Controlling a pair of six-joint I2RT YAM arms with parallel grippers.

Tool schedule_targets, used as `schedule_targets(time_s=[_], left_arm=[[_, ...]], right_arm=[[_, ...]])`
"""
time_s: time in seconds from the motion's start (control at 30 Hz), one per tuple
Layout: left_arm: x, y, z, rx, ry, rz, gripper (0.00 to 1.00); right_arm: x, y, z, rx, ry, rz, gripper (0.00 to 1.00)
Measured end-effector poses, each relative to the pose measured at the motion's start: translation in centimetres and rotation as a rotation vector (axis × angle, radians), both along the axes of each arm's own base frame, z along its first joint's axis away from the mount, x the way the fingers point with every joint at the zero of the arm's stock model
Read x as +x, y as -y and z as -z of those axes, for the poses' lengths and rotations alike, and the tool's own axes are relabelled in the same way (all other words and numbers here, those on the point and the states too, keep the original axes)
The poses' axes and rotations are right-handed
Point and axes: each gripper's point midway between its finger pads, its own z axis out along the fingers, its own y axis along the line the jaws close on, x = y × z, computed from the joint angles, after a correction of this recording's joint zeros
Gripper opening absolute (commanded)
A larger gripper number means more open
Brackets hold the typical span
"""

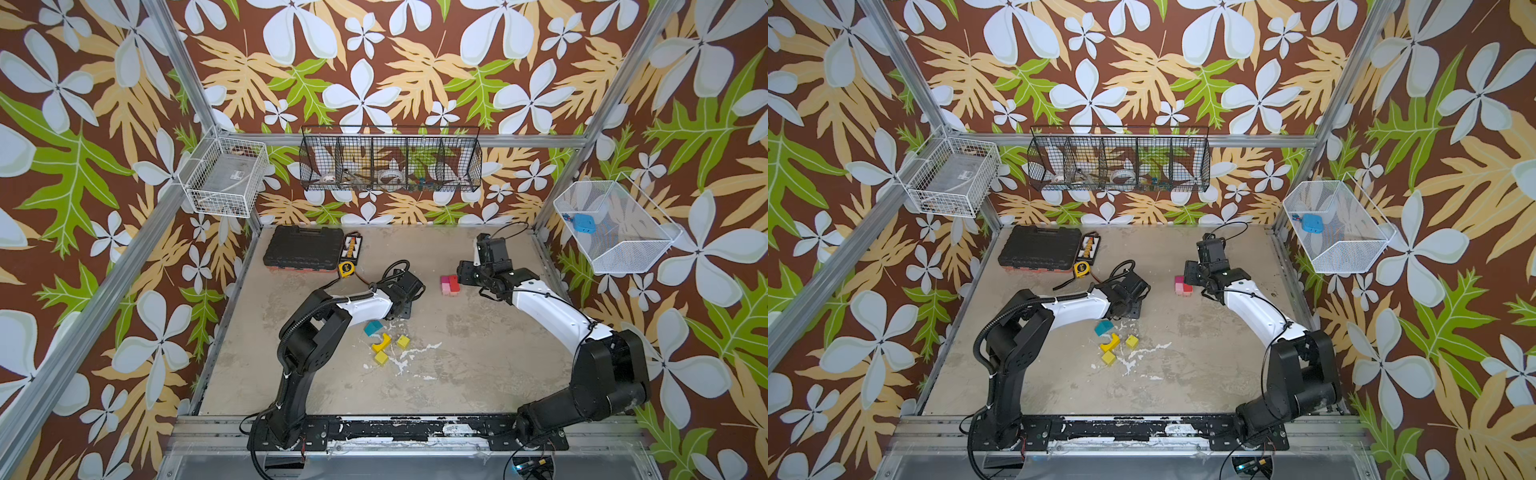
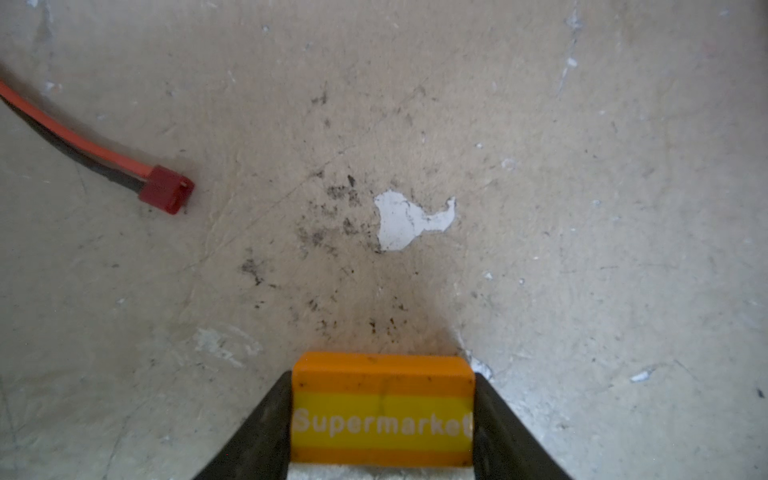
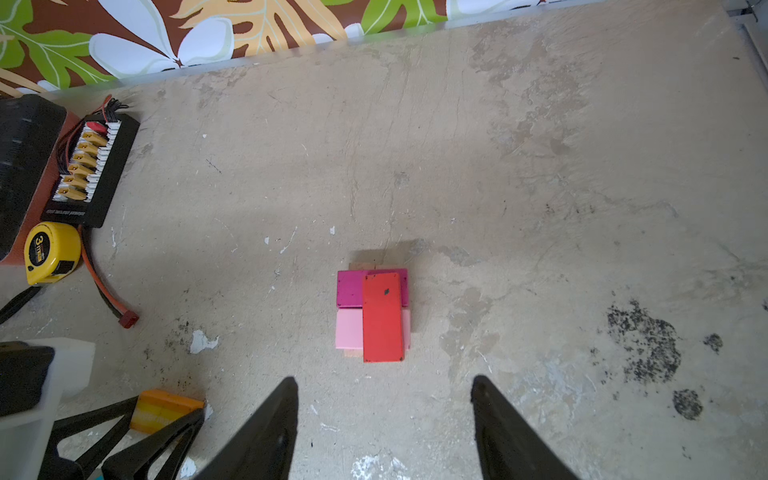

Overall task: Build the wood block tower
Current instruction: 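Lift the orange block with the left gripper while the right gripper hovers, then carry the orange block toward the tower with the left gripper while the right arm withdraws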

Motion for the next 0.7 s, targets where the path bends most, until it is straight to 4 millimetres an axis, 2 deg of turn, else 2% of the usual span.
schedule_targets(time_s=[0.13,0.2,0.3,0.43,0.53,0.6,0.7], left_arm=[[-0.1,0.0,-0.3,-0.007,0.008,0.003,0.34],[-0.9,-0.5,-0.7,-0.012,-0.008,0.008,0.27],[-2.2,-1.4,-2.7,-0.042,0.001,0.014,0.23],[-2.3,-1.5,-9.2,-0.17,0.147,0.023,0.18],[-2.2,-1.1,-15.2,-0.29,0.279,0.045,0.08],[-2.2,-0.7,-19.3,-0.375,0.366,0.07,0.0],[-2.7,-0.5,-25.4,-0.496,0.498,0.109,0.0]], right_arm=[[-0.1,0.0,-0.4,0.002,0.009,0.001,0.65],[-0.5,0.2,-0.9,0.005,0.027,0.003,0.67],[-1.4,0.9,-1.9,0.009,0.068,0.02,0.69],[-1.1,2.7,-4.9,0.054,0.139,0.09,0.67],[-1.6,3.7,-7.0,0.111,0.219,0.137,0.69],[-2.7,4.6,-6.7,0.14,0.24,0.164,0.72],[-4.5,7.5,-4.8,0.146,0.25,0.249,0.75]])
